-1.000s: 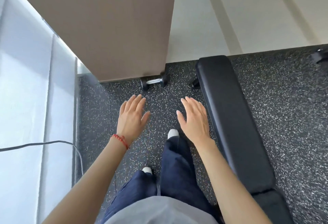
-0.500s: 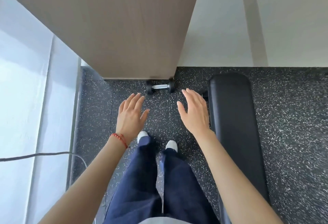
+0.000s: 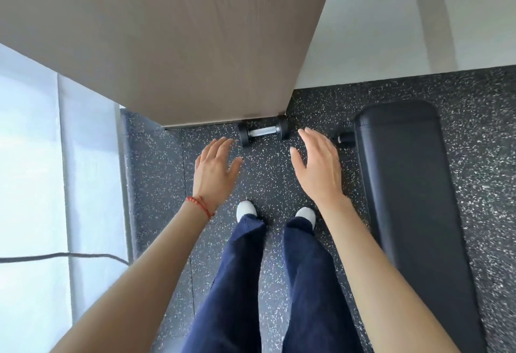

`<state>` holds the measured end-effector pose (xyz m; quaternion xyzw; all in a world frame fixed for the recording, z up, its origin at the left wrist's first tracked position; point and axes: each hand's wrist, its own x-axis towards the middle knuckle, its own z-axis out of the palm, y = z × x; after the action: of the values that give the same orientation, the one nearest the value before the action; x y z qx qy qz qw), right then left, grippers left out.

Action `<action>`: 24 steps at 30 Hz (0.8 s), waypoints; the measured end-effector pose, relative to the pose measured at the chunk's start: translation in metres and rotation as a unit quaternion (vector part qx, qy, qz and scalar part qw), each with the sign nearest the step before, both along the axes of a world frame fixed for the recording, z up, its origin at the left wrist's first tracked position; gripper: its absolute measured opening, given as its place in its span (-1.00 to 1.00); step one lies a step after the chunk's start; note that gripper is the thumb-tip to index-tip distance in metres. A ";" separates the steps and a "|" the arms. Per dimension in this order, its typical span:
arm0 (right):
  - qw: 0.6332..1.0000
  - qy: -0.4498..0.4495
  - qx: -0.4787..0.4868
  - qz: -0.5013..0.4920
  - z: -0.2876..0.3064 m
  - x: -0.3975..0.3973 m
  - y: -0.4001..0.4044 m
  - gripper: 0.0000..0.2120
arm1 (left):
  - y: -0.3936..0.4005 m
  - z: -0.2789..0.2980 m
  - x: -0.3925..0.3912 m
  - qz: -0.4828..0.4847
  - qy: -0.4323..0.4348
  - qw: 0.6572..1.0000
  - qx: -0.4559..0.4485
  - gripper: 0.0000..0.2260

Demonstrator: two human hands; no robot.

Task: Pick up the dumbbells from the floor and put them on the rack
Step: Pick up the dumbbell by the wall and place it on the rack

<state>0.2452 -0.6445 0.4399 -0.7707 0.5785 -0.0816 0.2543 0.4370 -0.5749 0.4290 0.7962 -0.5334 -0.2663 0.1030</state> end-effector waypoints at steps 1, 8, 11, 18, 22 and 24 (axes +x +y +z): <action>1.000 -0.004 0.007 0.000 -0.008 0.002 -0.003 -0.58 | -0.004 -0.008 0.000 0.013 0.008 1.000 0.001 -0.55; 0.999 -0.026 0.029 -0.002 -0.073 0.006 -0.021 -0.58 | -0.027 -0.068 -0.020 0.106 0.064 0.992 0.004 -0.58; 0.998 -0.047 0.038 -0.011 -0.108 0.006 -0.027 -0.59 | -0.034 -0.102 -0.032 0.131 0.077 0.988 0.007 -0.58; 0.992 -0.095 0.063 -0.046 -0.208 0.016 -0.050 -0.60 | -0.059 -0.193 -0.051 0.218 0.121 0.968 0.011 -0.60; 0.990 -0.103 0.072 -0.057 -0.273 0.024 -0.060 -0.59 | -0.072 -0.249 -0.056 0.254 0.138 0.957 -0.005 -0.59; 0.989 -0.107 0.076 -0.062 -0.298 0.027 -0.063 -0.58 | -0.077 -0.270 -0.058 0.268 0.152 0.951 -0.018 -0.60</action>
<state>0.2724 -0.7075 0.1423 -0.6987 0.5993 -0.1350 0.3667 0.3795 -0.6516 0.1588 0.8581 -0.2831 -0.3371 0.2644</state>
